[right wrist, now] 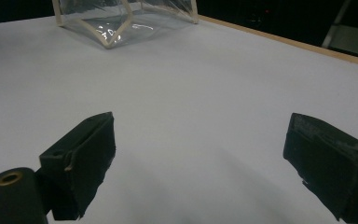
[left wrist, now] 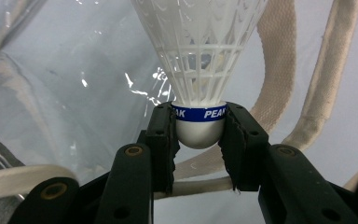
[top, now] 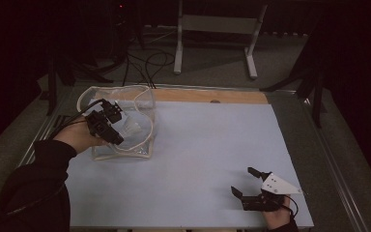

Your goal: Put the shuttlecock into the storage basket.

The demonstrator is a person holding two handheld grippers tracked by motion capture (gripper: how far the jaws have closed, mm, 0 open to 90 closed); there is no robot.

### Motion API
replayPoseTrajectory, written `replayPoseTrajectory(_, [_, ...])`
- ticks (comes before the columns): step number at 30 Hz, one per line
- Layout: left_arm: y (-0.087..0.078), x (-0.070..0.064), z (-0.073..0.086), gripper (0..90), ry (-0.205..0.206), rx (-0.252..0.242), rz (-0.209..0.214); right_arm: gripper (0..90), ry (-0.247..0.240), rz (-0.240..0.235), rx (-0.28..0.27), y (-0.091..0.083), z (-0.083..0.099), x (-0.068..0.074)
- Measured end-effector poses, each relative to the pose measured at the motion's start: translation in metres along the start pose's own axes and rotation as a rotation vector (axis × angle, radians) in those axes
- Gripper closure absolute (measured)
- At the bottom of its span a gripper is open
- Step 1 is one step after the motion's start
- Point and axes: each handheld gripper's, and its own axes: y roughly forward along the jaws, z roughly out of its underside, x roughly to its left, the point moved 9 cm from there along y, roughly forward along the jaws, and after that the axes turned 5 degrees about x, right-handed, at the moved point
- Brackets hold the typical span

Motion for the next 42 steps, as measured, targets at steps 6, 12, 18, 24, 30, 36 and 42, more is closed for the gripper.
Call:
replayPoseTrajectory(6, [0.005,-0.003,0.000,66.2,0.002,0.027,0.015,9.0,-0.002,0.002,-0.002,0.000,0.000,0.000])
replayPoseTrajectory(12, [0.003,0.001,-0.003,65.5,-0.027,0.003,0.010,9.0,-0.002,0.003,-0.003,-0.001,0.000,0.000])
replayPoseTrajectory(18, [0.002,-0.001,-0.004,55.9,-0.024,-0.002,0.017,9.0,0.000,0.000,-0.001,0.000,0.000,0.000])
replayPoseTrajectory(24, [-0.001,0.000,-0.007,40.8,-0.045,-0.023,0.016,9.0,-0.001,0.001,-0.001,0.000,0.000,0.000])
replayPoseTrajectory(30, [-0.008,-0.001,-0.012,29.5,-0.072,-0.054,0.005,9.0,-0.001,-0.002,0.000,0.000,0.000,0.000])
replayPoseTrajectory(36, [-0.015,-0.001,-0.016,15.3,-0.102,-0.084,-0.002,9.0,0.000,0.000,-0.002,0.000,0.000,0.000])
replayPoseTrajectory(42, [-0.023,-0.002,-0.019,3.6,-0.139,-0.129,0.029,9.0,-0.001,0.001,-0.002,0.000,-0.001,0.000])
